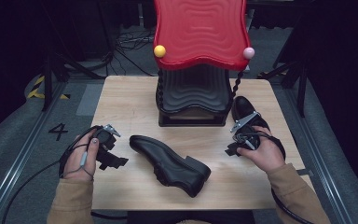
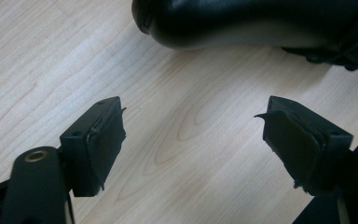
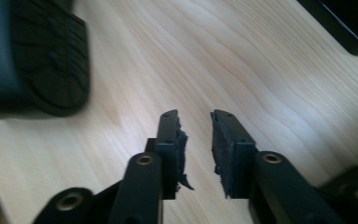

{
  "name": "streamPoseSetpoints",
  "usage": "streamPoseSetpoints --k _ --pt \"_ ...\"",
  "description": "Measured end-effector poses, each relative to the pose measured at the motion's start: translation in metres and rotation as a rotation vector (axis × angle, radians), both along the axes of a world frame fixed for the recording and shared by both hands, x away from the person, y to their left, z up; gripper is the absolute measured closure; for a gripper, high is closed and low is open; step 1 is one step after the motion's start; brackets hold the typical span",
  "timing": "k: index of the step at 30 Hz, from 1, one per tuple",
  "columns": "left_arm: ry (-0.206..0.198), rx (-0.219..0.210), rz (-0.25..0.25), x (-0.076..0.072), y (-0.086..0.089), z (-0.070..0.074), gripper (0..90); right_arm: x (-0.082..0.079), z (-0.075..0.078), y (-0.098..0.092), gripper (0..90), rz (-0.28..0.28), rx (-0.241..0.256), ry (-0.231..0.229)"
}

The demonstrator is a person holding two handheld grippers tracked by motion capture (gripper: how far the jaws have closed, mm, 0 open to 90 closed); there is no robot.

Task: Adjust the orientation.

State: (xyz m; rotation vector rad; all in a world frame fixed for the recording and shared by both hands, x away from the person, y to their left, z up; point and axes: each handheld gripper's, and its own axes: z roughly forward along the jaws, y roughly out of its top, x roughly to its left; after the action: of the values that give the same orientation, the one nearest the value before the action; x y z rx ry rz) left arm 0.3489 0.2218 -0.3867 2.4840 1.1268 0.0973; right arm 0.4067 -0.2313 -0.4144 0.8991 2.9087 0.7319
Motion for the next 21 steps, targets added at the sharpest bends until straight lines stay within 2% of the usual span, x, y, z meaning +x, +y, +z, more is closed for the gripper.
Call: streamPoseSetpoints --k 1,3,9,13,14,17,18,21 --pt "-0.003 -0.001 -0.001 0.000 0.000 0.000 21.0 -0.001 0.002 0.001 75.3 0.006 0.033 0.014" --pt "-0.008 -0.005 -0.002 -0.001 -0.001 -0.001 21.0 -0.002 0.006 0.005 78.5 0.031 0.066 0.023" --pt "-0.004 -0.023 -0.003 -0.002 -0.001 0.001 20.6 -0.004 0.010 0.021 82.8 0.081 0.086 0.020" --pt "-0.008 -0.030 -0.017 -0.003 -0.002 0.002 20.2 -0.002 0.015 0.031 85.4 0.109 0.076 0.003" --pt "-0.007 -0.029 -0.017 -0.003 -0.002 0.003 20.2 -0.001 0.018 0.036 87.0 0.138 0.075 -0.002" --pt "-0.005 -0.026 -0.017 -0.001 -0.004 0.002 20.1 0.005 0.026 0.047 88.5 0.209 0.043 0.012" --pt "-0.003 -0.024 -0.021 -0.001 -0.005 0.002 20.1 0.008 0.029 0.050 88.5 0.215 0.020 0.019" --pt "0.002 -0.015 -0.037 -0.001 -0.006 0.001 20.1 0.011 0.033 0.058 88.4 0.233 -0.003 0.066"
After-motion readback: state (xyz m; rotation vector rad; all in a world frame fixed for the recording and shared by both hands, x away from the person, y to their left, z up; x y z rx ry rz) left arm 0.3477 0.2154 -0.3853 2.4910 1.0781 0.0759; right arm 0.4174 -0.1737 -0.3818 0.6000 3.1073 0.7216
